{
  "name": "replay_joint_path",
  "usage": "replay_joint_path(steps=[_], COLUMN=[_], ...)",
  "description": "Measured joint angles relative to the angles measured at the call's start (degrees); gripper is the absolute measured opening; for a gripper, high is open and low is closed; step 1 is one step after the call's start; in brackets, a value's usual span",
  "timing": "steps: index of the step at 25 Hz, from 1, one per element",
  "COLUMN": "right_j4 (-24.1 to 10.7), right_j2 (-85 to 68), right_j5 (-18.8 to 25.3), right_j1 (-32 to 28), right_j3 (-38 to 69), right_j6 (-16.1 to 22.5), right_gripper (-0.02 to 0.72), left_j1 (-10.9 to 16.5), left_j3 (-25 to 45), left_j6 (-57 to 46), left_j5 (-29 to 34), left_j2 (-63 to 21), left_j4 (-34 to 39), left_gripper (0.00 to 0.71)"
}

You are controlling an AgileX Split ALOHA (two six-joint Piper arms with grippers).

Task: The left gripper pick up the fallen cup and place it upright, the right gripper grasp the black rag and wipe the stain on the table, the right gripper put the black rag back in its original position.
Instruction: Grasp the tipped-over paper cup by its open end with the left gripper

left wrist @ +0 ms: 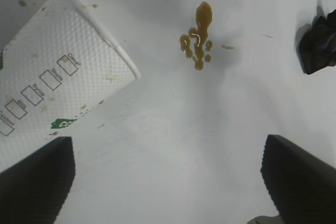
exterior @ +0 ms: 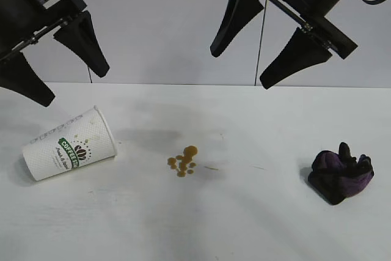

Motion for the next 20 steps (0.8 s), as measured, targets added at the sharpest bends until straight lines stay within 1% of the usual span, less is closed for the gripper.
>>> replay_joint_path(steps=[11,17,20], right_j4=[0.05,0.05,0.05], right_j2=[0.00,0.00,0.00], right_j5=[0.17,0.49,0.94], right_j1=[0.00,0.00,0.00], right_j3=[0.00,0.00,0.00], right_j6=[0.00,0.00,0.00], right_gripper=[0.503,0.503,0.503], left_j1=[0.00,0.00,0.00], left_j3=[0.00,0.00,0.00], left_j6=[0.00,0.00,0.00], left_j5=[-3.84,-4.19,-2.49], left_j2=[0.00,0.00,0.00], left_j4=[0.00,0.00,0.00], left_gripper=[0.695,0.695,0.695])
